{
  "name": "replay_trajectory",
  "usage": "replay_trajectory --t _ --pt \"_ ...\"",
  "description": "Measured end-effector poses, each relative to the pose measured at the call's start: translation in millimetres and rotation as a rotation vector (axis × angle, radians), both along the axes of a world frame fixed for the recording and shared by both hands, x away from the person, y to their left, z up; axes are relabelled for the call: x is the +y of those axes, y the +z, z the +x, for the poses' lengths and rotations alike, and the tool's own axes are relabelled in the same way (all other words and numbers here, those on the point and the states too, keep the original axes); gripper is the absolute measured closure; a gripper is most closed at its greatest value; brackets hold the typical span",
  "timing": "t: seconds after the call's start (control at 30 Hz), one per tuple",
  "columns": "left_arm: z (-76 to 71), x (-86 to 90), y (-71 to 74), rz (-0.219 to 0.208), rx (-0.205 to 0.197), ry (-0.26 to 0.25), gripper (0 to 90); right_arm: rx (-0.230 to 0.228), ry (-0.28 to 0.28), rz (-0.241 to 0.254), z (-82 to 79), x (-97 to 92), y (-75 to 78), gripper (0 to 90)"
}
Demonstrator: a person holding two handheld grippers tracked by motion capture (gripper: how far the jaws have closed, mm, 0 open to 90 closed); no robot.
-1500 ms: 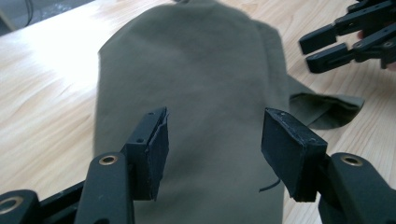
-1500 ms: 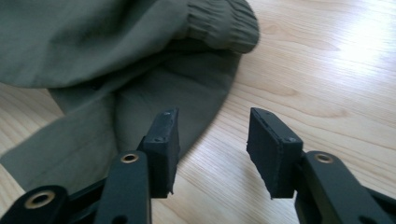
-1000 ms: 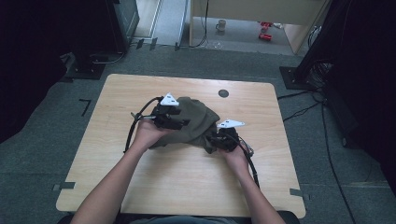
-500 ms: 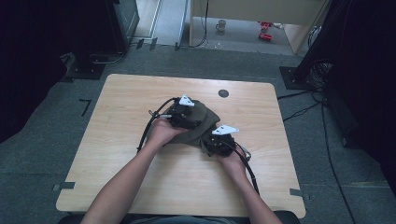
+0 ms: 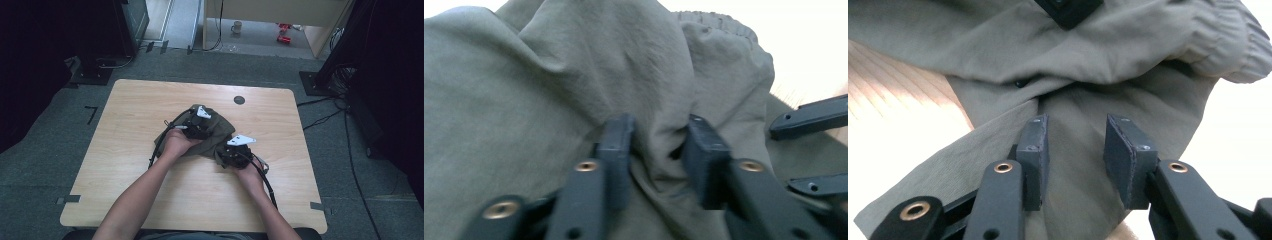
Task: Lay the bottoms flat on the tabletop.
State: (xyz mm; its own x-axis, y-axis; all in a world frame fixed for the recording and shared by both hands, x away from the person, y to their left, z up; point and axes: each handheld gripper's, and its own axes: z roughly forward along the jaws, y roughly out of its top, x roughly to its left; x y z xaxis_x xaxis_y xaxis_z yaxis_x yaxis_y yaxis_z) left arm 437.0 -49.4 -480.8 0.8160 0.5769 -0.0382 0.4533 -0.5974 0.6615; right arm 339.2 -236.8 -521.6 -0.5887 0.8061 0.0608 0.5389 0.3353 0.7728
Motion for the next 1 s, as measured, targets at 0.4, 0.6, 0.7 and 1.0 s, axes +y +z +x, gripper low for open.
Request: replay_trajectory --t 0.4,0.6,0.7,1.0 --pt "-1.6 11.9 23.9 -0.034 0.035 -0.026 89.8 0.002 -0.009 0.005 0.3 -0.5 -0.1 64.5" --pt "1.3 27.2 38.2 -0.068 0.04 -0.008 89.8 0.005 -0.01 0.008 0.5 -1.1 0.0 65.2" --pt "2.9 37.7 47.5 -0.08 0.029 0.0 89.9 0.001 -0.008 0.004 0.2 -1.4 0.0 66.6" --pt "10.8 70.5 64.9 -0.114 0.01 0.044 90.0 0.002 -0.004 0.004 -0.1 -2.5 0.0 67.7"
